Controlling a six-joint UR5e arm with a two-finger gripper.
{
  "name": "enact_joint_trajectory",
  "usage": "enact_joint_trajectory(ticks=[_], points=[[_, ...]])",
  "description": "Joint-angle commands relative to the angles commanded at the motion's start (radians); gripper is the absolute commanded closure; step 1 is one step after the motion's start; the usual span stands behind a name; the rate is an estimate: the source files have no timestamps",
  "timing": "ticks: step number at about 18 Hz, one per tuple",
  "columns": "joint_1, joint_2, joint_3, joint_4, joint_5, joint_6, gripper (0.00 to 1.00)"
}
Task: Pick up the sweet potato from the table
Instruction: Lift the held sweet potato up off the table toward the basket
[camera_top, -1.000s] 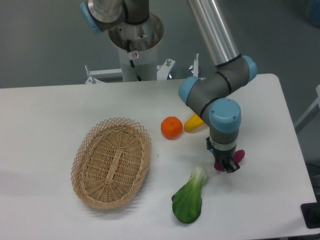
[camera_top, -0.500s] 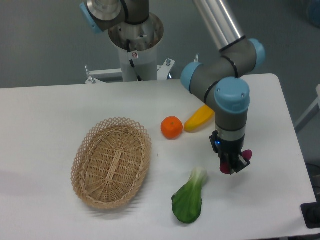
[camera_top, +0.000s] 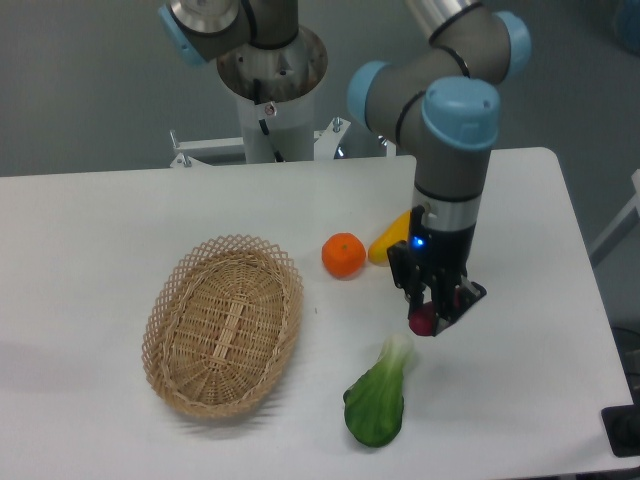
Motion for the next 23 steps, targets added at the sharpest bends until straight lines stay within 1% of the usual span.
enact_joint_trajectory(ticks=[4,23], points=[[-0.026,-0.003,0.017,0.008,-0.008,-0.078,0.81],[-0.037,-0.006,0.025,0.011,-0.009,-0.094,0.81]])
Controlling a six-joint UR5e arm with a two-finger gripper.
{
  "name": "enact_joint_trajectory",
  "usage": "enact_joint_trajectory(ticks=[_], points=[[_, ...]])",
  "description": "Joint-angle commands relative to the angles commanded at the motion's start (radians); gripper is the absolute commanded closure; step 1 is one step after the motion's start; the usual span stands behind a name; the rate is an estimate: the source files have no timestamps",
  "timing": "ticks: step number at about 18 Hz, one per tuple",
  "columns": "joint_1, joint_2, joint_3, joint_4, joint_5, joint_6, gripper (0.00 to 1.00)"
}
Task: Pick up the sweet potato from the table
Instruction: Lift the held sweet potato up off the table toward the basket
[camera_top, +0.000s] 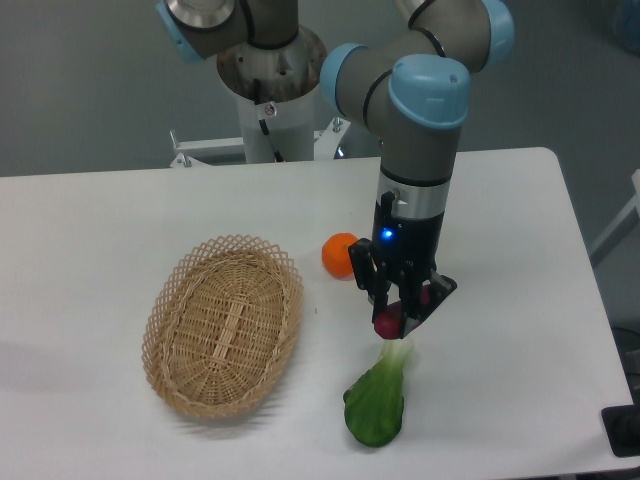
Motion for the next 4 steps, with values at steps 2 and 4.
enact_joint_trajectory(ticks=[2,4], points=[[0.000,-0.003,0.002,0.000,0.002,-0.006,0.81],[0.000,-0.003,0.002,0.000,0.002,-0.006,0.81]])
